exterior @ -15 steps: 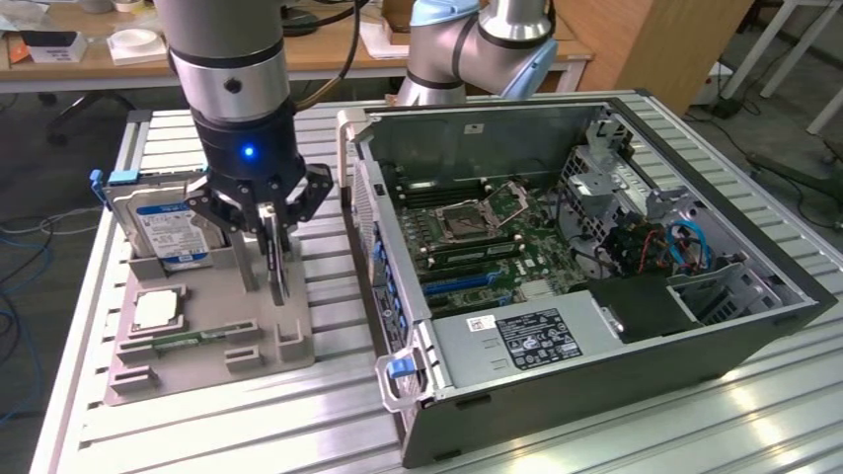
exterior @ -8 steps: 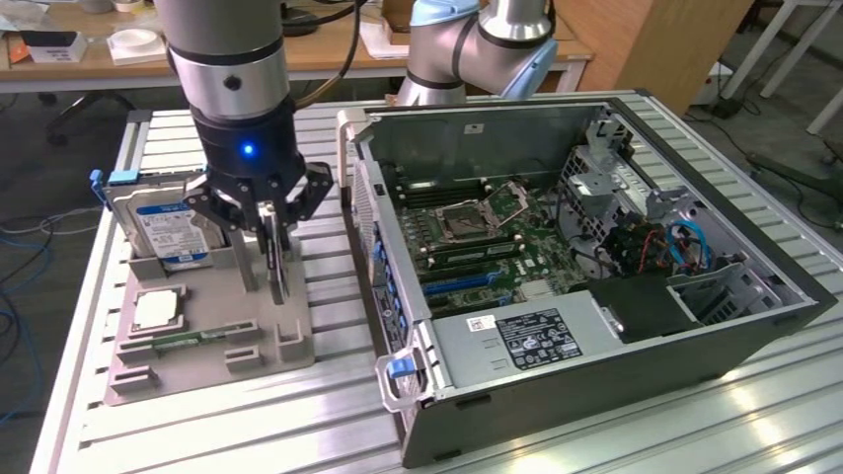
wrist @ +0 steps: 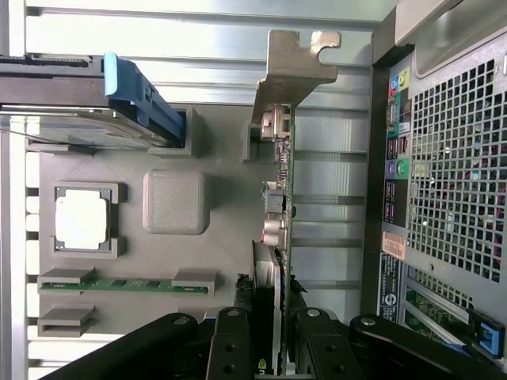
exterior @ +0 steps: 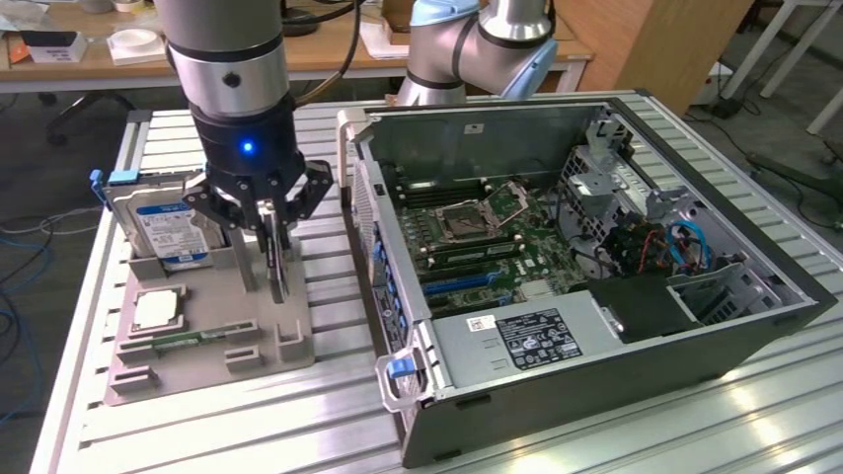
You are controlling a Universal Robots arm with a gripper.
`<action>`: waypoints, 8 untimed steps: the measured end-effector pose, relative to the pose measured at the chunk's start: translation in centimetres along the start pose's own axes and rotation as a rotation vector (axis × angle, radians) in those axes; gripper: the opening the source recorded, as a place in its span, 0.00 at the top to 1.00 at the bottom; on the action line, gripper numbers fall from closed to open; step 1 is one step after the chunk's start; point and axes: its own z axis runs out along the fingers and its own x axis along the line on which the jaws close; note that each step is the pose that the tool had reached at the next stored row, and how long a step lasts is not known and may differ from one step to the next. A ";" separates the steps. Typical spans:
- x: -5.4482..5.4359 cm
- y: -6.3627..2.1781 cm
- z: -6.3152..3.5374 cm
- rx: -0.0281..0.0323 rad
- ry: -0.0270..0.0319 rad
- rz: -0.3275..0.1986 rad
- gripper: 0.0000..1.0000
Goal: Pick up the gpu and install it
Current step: 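Pick up the gpu and move the gpu toward the slot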
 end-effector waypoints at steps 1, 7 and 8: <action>0.0 0.00 -0.01 0.0000 -0.0001 0.000 0.73; 0.0 0.01 -0.24 0.0000 0.0001 0.000 0.73; 0.0 0.01 -0.36 0.0000 0.0000 0.000 0.73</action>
